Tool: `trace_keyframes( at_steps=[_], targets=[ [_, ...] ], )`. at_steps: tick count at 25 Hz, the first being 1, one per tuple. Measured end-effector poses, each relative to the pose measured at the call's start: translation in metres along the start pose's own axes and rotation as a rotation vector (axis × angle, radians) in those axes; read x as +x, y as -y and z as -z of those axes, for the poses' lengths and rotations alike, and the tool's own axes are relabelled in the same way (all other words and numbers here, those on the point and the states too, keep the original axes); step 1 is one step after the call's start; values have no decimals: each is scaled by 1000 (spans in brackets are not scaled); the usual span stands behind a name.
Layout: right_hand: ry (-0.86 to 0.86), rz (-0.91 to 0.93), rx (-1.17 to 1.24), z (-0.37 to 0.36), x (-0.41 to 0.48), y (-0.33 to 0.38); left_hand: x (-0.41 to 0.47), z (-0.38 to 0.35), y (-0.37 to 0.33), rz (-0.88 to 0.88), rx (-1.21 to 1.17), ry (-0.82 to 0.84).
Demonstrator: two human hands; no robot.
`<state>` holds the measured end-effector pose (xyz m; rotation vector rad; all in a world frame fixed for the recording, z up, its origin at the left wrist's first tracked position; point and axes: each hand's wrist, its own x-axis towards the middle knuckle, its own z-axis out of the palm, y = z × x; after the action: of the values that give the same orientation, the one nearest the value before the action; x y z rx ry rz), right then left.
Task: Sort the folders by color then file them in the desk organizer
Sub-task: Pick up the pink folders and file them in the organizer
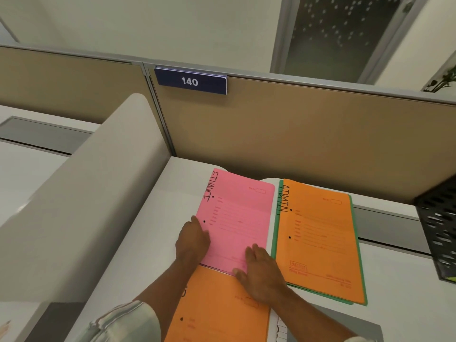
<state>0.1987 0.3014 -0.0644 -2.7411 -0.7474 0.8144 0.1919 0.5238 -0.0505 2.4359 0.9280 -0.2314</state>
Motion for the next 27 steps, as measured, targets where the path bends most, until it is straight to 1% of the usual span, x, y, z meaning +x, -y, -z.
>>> trace_keyframes(
  at_steps=[3,5,10,13,14,16,19,21,24,27],
  targets=[
    [14,11,19,4,1,-1,1,12,-10,25,-49,-35],
    [21,7,59,9,1,-1,1,23,-19,35,-120,-25],
    [5,-38,284,33,-2,4,-6,65,-48,62,-405,175],
    [-97,-45,432,53,-10,10,-32,88,-63,-1,-535,252],
    [-143,-28,490,58,-15,11,-43,95,-67,-43,-543,245],
    [-226,16,596,68,-27,13,-66,105,-72,-122,-538,177],
    [-306,61,721,83,-52,13,-101,113,-79,-220,-572,47],
    [-348,75,765,94,-69,12,-125,116,-85,-298,-603,-1],
    [-429,67,803,112,-97,1,-159,109,-99,-395,-694,-10],
    [-499,44,825,127,-128,-17,-191,81,-119,-428,-721,-8]
  ],
)
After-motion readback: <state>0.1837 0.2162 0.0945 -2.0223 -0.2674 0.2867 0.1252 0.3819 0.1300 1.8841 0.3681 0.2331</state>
